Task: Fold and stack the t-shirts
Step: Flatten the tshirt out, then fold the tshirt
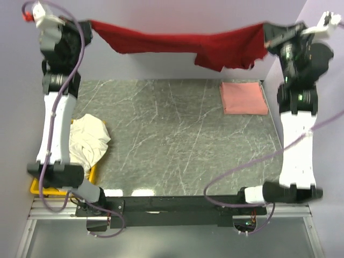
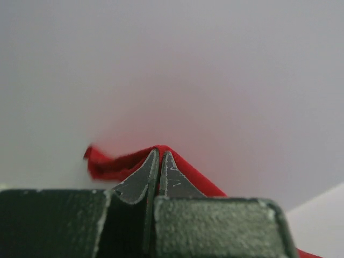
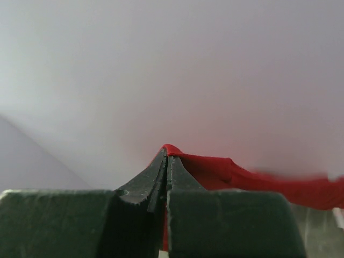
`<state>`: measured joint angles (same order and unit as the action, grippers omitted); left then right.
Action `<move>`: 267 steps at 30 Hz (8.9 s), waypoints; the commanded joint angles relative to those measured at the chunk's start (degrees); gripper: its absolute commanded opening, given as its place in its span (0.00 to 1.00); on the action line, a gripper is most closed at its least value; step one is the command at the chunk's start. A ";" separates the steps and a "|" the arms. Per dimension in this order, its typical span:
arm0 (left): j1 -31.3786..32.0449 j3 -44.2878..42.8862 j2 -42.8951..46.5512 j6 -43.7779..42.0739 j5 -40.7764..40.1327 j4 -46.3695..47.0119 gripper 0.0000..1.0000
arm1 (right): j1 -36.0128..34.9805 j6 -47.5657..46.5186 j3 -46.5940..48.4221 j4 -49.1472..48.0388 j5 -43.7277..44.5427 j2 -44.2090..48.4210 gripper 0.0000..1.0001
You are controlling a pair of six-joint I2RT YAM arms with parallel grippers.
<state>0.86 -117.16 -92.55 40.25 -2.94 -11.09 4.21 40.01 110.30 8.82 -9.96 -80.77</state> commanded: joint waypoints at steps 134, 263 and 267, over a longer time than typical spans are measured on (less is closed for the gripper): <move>12.85 63.74 10.65 24.09 -20.79 -12.72 0.04 | 4.94 0.60 -59.42 12.37 -9.20 13.66 0.00; 12.32 31.38 -18.99 14.42 -10.60 -12.29 0.78 | -11.85 -1.95 -53.61 -0.03 -0.24 -17.75 0.50; 12.23 31.73 -16.44 13.98 -10.42 -12.20 0.78 | -11.85 -1.86 -52.30 -0.12 -0.15 -19.59 0.47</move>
<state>13.30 -84.05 -114.59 55.92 -13.19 -23.79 -7.64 37.87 55.92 10.46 -10.22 -98.76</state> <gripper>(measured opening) 0.780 0.475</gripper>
